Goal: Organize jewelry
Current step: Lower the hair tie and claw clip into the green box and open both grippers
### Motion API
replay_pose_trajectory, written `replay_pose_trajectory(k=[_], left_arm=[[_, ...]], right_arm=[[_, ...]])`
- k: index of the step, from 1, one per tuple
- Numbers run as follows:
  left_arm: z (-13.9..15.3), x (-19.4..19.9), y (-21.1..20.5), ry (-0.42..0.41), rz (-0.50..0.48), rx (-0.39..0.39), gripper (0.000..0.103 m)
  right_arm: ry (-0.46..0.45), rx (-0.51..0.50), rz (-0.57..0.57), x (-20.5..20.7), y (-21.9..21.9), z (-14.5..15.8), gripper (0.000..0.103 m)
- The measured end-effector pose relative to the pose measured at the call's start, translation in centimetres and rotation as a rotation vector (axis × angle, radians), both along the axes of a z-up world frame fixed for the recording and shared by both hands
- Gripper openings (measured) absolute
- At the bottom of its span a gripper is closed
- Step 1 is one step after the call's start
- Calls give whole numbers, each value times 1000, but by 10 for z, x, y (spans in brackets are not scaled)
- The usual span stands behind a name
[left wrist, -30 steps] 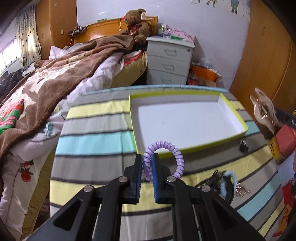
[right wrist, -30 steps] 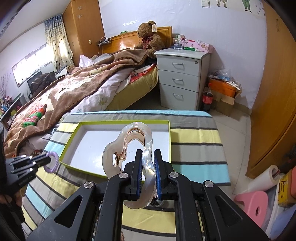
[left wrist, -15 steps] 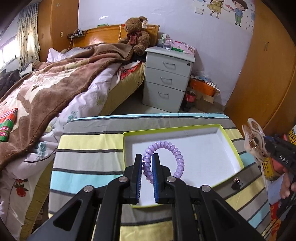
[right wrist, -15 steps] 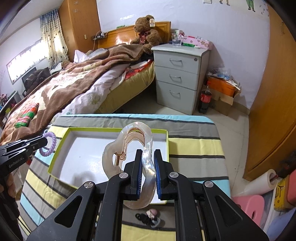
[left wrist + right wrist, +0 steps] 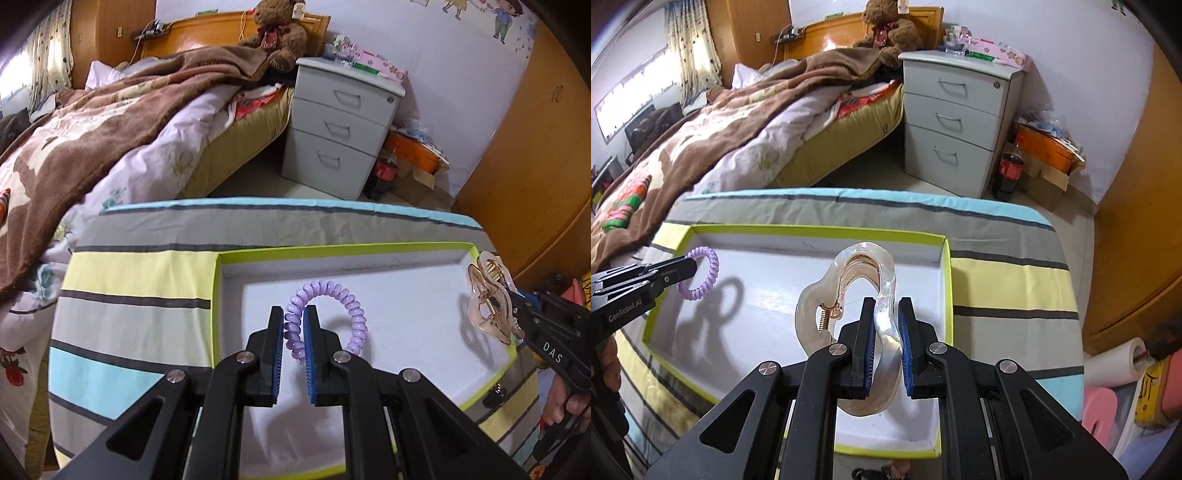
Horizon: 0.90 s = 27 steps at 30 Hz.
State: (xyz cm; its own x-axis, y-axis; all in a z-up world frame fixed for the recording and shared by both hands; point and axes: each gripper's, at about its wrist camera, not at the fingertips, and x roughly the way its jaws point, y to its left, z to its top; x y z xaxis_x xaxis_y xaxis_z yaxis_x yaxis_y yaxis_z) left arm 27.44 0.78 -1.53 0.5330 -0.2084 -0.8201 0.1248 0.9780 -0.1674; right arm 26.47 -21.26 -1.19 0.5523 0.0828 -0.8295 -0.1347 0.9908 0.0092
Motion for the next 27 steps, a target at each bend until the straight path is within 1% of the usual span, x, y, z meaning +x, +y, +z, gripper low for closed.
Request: replay_pose_trajectory(k=[5, 11, 24, 27], left_arm=[[-10, 7, -3, 15, 10, 24, 11], [-17, 12, -5, 29, 24, 33, 12], [-25, 17, -3, 53, 34, 28, 12], [-25, 17, -3, 56, 33, 23, 15]], right_arm=[[7, -19, 8, 4, 1, -6, 13], [11, -37, 12, 7, 3, -12, 13], [14, -50, 14, 11, 6, -16, 13], [8, -45, 16, 10, 6, -14, 14]])
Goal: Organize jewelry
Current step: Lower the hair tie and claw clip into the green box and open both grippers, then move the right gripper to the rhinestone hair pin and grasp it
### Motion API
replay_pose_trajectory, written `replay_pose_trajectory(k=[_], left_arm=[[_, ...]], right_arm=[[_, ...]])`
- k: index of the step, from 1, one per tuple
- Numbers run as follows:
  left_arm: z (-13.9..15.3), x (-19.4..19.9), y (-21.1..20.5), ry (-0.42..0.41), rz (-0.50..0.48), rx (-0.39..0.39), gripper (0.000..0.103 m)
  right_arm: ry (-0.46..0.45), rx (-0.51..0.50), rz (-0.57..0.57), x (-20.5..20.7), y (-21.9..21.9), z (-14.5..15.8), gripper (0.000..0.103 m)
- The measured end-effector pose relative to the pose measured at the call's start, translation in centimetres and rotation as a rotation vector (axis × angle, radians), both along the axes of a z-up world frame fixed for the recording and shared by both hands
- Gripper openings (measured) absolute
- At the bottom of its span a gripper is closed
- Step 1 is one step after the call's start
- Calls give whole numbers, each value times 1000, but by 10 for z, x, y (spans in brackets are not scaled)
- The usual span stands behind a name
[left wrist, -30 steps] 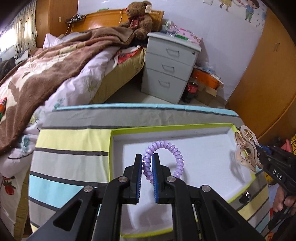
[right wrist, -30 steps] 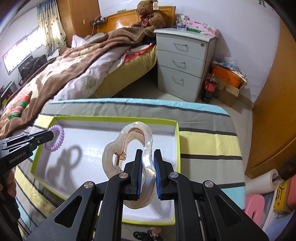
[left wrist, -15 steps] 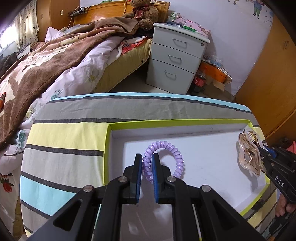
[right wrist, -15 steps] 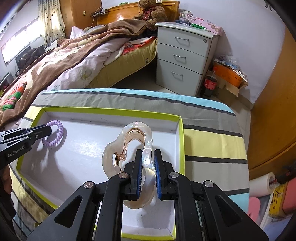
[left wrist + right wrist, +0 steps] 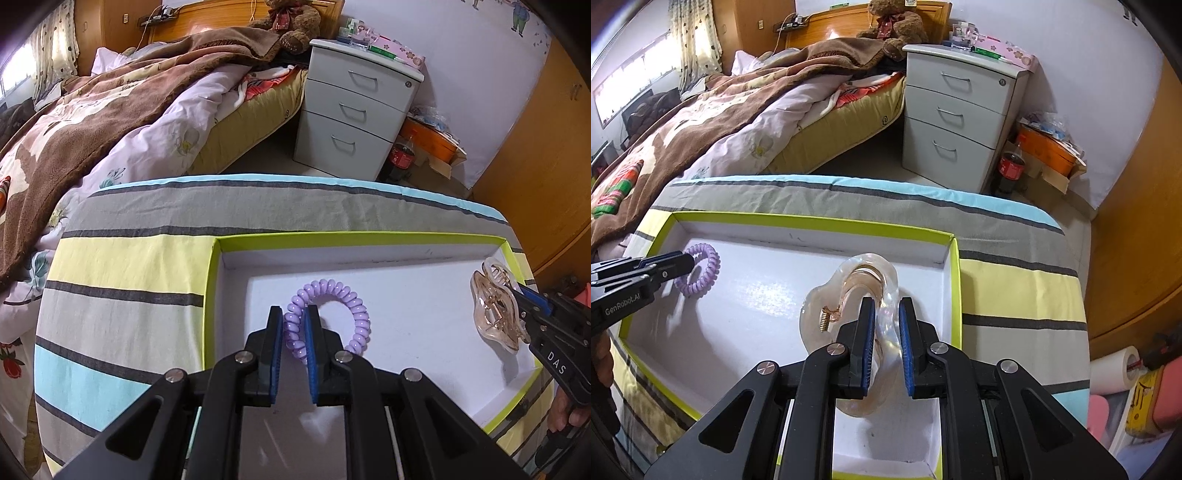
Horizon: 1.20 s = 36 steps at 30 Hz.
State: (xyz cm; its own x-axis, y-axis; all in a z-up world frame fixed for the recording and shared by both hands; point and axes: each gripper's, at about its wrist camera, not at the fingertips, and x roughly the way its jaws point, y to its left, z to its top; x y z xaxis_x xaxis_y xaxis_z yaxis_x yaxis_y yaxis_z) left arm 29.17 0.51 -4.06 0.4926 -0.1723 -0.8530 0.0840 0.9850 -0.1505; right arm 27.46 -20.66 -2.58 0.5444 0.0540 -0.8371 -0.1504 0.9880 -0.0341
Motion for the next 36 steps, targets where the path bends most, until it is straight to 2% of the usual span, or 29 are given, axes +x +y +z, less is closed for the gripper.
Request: replay_pose_trajectory(k=[4, 7, 10, 17, 28, 36], left_arm=[[1, -1, 1, 2, -2, -7, 28], [3, -2, 1, 0, -2, -16, 34], [7, -6, 0, -10, -6, -21, 39], [22, -21, 1, -34, -13, -39, 45], [57, -73, 0, -115, -23, -34, 54], [67, -114, 5, -144, -35, -59, 59]], right_arm=[[-11, -6, 7, 0, 0, 4, 18], [-17, -7, 11, -2, 2, 7, 28], [-29, -2, 10, -5, 2, 11, 30], [-71, 23, 0, -22, 0, 30, 30], [-154, 93, -10, -72, 0, 59, 31], [-184, 124, -5, -112, 2, 63, 31]])
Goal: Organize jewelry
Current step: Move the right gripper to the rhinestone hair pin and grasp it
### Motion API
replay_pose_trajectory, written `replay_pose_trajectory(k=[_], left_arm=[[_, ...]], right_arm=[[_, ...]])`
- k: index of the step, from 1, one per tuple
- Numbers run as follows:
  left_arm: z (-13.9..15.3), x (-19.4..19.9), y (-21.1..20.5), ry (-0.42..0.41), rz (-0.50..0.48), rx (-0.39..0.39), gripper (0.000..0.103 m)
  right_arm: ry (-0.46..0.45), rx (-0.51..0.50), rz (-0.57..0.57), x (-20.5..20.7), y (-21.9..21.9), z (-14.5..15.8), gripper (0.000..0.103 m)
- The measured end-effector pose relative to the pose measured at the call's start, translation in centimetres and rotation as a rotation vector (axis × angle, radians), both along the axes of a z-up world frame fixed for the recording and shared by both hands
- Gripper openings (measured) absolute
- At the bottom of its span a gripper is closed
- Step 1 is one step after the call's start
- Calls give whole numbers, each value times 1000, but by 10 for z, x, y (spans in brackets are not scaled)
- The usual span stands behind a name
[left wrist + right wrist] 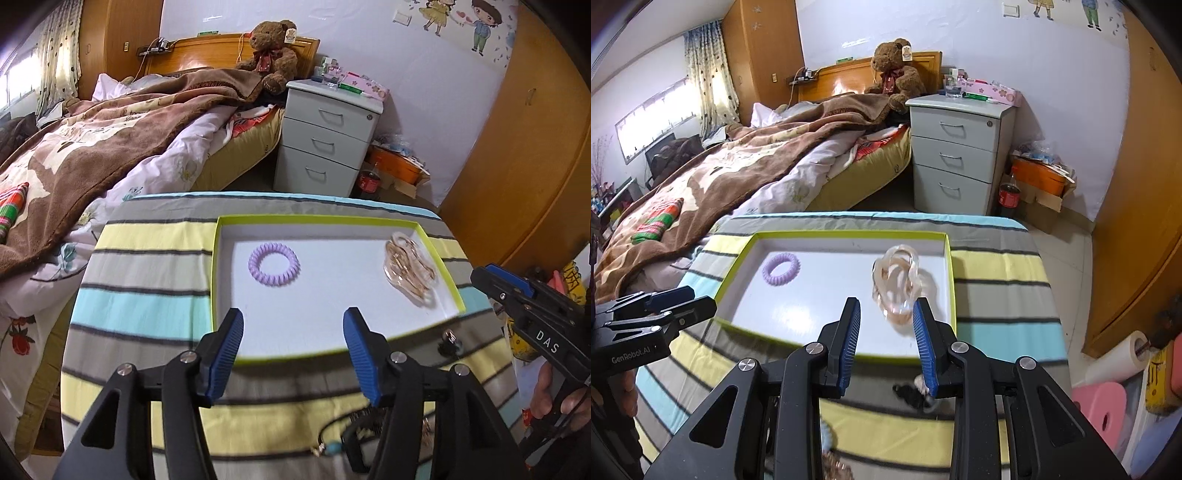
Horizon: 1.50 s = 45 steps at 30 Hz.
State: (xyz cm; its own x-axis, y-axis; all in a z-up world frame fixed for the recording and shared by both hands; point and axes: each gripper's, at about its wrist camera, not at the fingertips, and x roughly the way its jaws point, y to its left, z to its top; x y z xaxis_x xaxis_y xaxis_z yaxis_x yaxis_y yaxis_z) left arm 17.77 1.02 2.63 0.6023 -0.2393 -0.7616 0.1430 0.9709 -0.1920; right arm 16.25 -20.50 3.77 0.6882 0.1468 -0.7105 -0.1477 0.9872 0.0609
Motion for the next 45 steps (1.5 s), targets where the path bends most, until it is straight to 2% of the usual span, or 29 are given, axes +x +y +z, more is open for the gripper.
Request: replay_pose_trajectory(k=[8, 11, 15, 19, 23, 30, 36, 45], left_arm=[[-6, -36, 6, -4, -8, -16, 63], [-11, -49, 9, 2, -6, -38, 63], [-19, -67, 15, 4, -16, -73, 63], [-26, -80, 28, 11, 27, -110, 68], [-35, -90, 35, 41, 36, -108, 72], [-47, -104, 33, 76, -12, -96, 72], [-57, -109, 35, 111, -7, -108, 72], [-59, -114, 37, 115, -5, -117, 72]], right_arm=[[15, 48, 6, -37, -5, -15, 33], [32, 58, 22, -49, -5, -26, 41], [53, 67, 49, -65, -6, -40, 41], [68, 57, 85, -76, -5, -51, 41], [83, 56, 136, -84, -1, -63, 42], [115, 38, 223, -93, 12, -77, 42], [120, -10, 251, -92, 20, -84, 42], [136, -76, 306, -88, 32, -93, 42]])
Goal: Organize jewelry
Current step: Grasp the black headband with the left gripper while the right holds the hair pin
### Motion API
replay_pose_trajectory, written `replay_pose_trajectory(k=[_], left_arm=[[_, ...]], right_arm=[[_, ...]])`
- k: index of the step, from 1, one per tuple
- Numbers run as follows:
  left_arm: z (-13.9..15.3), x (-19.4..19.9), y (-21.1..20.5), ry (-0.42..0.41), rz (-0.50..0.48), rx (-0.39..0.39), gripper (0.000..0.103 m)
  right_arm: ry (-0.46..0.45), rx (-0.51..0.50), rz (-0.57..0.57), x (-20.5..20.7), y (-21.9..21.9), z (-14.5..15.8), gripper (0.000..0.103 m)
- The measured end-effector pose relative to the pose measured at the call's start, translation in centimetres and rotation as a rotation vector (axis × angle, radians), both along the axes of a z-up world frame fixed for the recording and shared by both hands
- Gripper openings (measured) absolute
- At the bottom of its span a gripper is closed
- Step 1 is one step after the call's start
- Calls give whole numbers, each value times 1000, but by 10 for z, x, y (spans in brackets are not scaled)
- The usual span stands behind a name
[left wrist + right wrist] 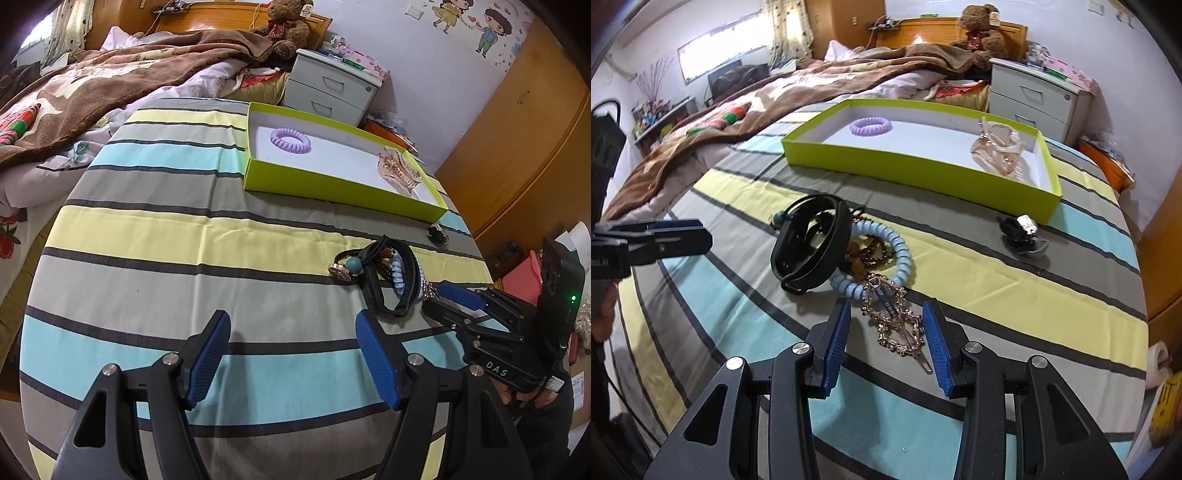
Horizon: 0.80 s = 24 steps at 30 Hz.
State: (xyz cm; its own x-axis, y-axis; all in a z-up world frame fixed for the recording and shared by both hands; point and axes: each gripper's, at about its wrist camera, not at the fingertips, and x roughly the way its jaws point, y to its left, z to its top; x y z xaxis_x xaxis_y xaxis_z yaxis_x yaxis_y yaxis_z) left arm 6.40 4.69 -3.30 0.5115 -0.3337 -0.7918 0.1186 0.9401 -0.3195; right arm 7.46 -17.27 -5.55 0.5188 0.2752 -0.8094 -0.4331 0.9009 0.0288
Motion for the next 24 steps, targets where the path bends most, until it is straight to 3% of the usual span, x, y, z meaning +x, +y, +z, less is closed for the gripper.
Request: replay_pose_trajectory(k=[9, 12, 15, 24], left_arm=[[1, 0, -7, -4, -13, 0, 72], [0, 1, -9, 0, -15, -1, 72], [1, 2, -12, 0, -17, -4, 72], [-1, 9, -26, 14, -34, -11, 72]], right_arm=[[-30, -42, 10, -2, 5, -2, 42], [-39, -43, 0, -4, 4, -2, 35], [-48, -50, -12, -6, 3, -1, 35], [-78, 2, -80, -11, -16, 7, 35]])
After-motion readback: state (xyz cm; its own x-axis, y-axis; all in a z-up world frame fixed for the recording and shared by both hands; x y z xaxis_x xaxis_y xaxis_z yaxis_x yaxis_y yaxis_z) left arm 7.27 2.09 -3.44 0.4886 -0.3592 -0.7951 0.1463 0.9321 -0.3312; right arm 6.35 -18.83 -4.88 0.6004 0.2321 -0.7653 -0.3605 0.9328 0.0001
